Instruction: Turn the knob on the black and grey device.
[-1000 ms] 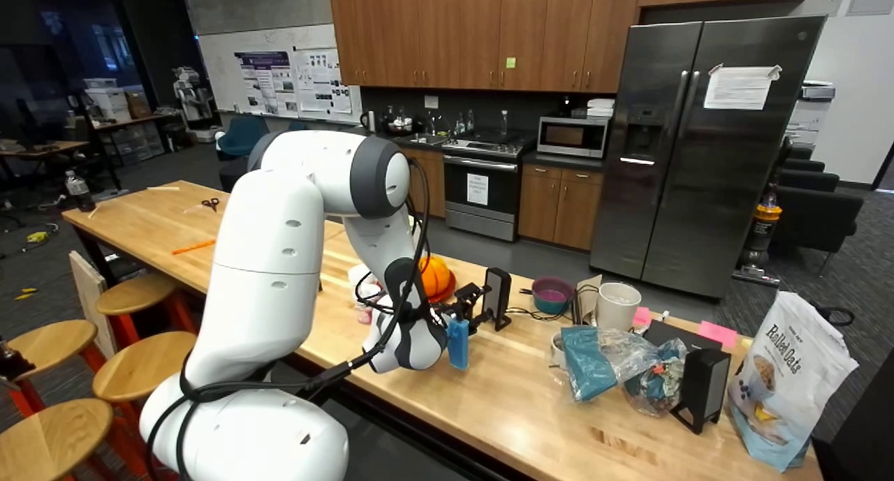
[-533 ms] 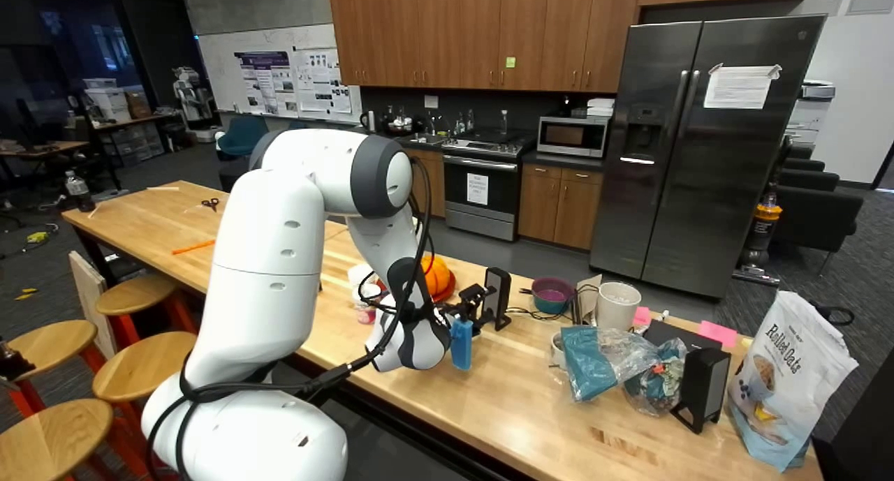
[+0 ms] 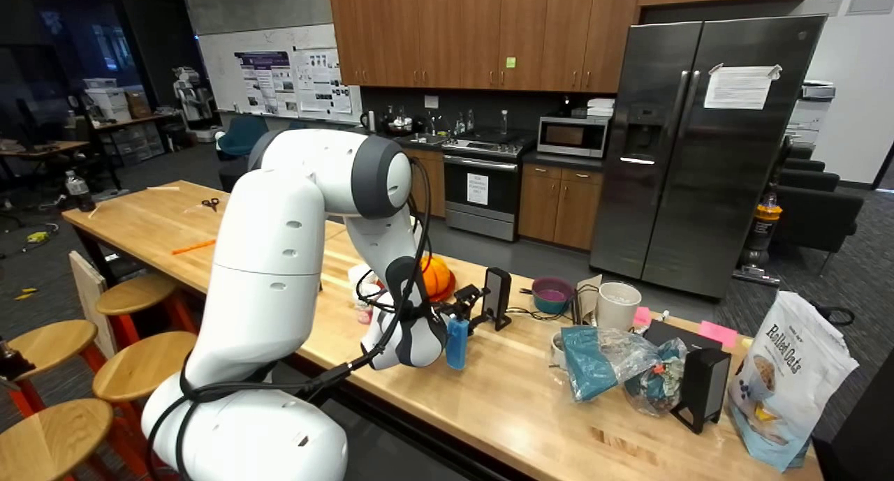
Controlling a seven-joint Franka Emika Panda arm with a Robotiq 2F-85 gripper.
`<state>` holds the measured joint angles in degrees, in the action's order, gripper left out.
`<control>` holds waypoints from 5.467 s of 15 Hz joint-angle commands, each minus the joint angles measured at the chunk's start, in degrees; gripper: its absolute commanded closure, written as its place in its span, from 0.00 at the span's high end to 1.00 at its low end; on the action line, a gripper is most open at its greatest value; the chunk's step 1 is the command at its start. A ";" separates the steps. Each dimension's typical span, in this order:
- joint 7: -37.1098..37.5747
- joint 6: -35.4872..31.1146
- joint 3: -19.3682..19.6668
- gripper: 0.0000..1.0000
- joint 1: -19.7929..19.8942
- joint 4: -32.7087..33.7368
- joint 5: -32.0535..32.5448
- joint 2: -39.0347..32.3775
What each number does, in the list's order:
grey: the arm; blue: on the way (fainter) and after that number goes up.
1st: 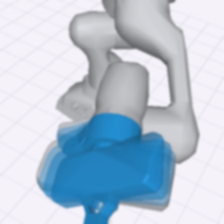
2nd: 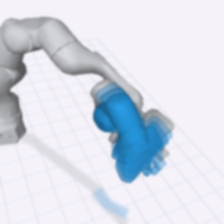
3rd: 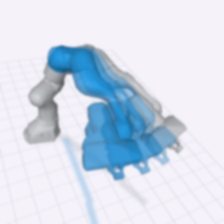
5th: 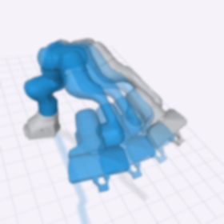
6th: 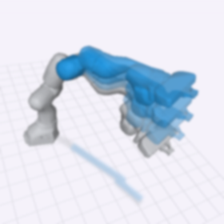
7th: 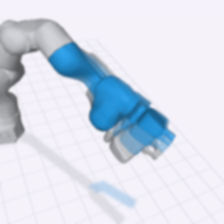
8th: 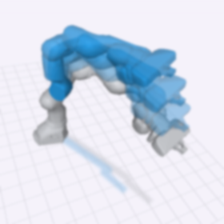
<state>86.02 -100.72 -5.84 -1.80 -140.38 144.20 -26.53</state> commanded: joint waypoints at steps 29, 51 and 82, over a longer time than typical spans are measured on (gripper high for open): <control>5.87 -9.77 -1.26 1.00 2.84 2.73 4.15 -0.16; 5.99 -9.92 0.21 0.55 4.30 4.13 4.16 -0.47; 5.71 -12.42 5.72 0.95 -3.39 7.10 4.81 -2.34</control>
<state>92.03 -111.71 -1.61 -4.45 -134.38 149.01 -28.44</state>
